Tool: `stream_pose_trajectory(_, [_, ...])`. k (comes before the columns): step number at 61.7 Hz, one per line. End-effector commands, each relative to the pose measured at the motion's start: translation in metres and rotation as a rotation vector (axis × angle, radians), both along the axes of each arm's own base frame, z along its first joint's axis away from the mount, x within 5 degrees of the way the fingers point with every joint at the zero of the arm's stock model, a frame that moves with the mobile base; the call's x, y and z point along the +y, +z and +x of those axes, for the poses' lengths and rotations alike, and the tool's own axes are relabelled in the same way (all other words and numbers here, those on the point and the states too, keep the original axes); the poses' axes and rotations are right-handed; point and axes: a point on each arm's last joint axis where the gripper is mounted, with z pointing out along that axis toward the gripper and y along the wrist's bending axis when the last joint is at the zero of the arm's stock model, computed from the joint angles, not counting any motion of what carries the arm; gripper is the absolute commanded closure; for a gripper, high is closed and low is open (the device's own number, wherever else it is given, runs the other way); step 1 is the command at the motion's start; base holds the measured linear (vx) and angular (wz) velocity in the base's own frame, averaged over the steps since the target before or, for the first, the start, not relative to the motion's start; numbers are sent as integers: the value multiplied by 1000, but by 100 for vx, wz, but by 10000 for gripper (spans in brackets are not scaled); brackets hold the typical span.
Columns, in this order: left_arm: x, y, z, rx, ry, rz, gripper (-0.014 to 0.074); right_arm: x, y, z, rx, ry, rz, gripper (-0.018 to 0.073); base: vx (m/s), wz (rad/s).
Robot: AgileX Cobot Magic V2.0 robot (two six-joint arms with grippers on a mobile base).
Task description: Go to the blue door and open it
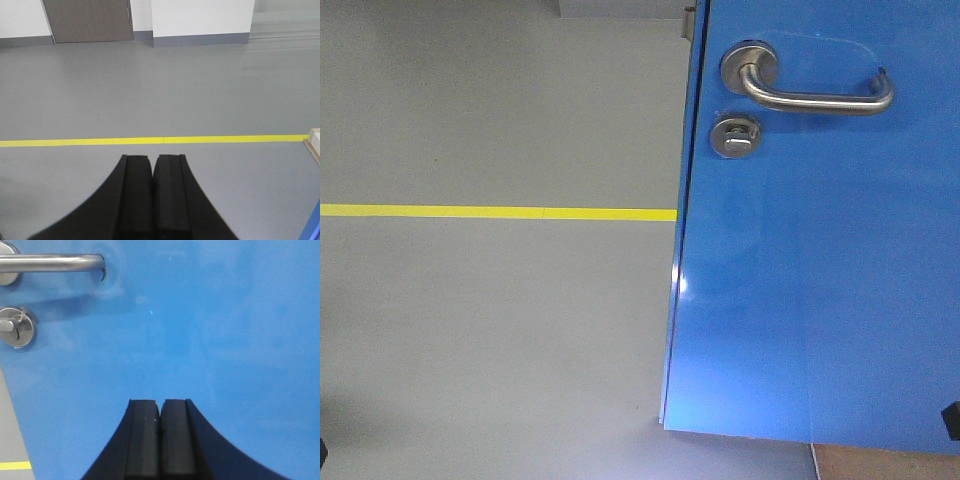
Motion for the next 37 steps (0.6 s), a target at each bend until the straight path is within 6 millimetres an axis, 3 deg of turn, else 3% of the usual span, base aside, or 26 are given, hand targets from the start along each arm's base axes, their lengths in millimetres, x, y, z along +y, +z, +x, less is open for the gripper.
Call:
stream_pose_trajectory(1, [-1, 20, 0, -136, -9, -1, 526, 1, 5, 0, -87, 10, -18, 564, 0, 0])
stream_pose_trajectory(37, [-1, 20, 0, -136, -9, -1, 526, 1, 5, 0, -87, 10, -18, 564, 0, 0])
